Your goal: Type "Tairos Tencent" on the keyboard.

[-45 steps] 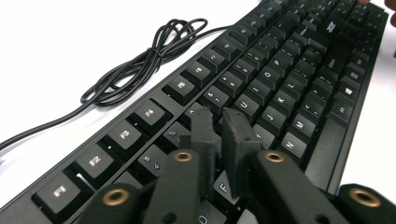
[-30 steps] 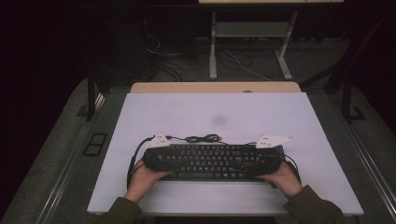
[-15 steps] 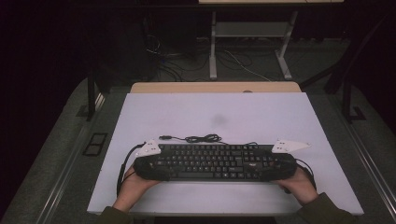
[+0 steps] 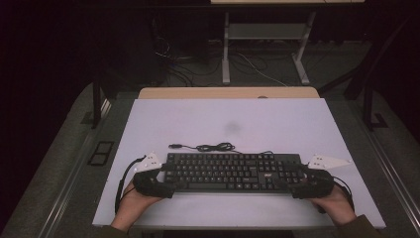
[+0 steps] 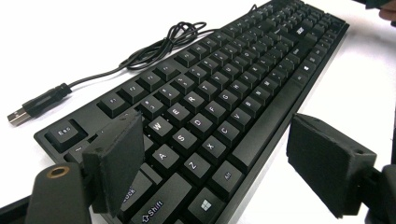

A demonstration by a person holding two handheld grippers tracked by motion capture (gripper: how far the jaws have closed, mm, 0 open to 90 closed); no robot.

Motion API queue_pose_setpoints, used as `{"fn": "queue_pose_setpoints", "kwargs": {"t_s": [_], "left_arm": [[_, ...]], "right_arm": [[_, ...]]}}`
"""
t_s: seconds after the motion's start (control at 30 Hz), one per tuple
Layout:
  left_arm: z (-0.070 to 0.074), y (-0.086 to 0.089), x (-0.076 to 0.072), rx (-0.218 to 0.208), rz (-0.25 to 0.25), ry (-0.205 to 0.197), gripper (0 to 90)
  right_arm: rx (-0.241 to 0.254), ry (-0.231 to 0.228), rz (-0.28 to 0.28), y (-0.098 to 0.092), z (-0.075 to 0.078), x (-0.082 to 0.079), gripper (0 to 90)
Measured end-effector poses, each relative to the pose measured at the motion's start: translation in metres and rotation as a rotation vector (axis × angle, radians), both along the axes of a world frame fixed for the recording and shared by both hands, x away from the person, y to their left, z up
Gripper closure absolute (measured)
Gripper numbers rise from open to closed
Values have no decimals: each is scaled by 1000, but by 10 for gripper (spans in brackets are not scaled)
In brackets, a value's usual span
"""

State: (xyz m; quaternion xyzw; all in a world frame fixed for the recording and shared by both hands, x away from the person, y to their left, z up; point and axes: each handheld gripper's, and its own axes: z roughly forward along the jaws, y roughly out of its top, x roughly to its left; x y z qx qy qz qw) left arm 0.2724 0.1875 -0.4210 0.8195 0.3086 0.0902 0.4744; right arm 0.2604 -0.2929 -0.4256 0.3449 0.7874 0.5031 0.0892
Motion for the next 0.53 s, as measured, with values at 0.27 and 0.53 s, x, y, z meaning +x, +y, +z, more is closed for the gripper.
{"fn": "queue_pose_setpoints", "kwargs": {"t_s": [0.27,0.53], "left_arm": [[1,0,1,-3,-4,-4,185],[1,0,1,-3,-5,-7,186]], "right_arm": [[-3,5,-9,-7,-4,-3,222],[-5,2,-16,-8,-4,-3,222]]}}
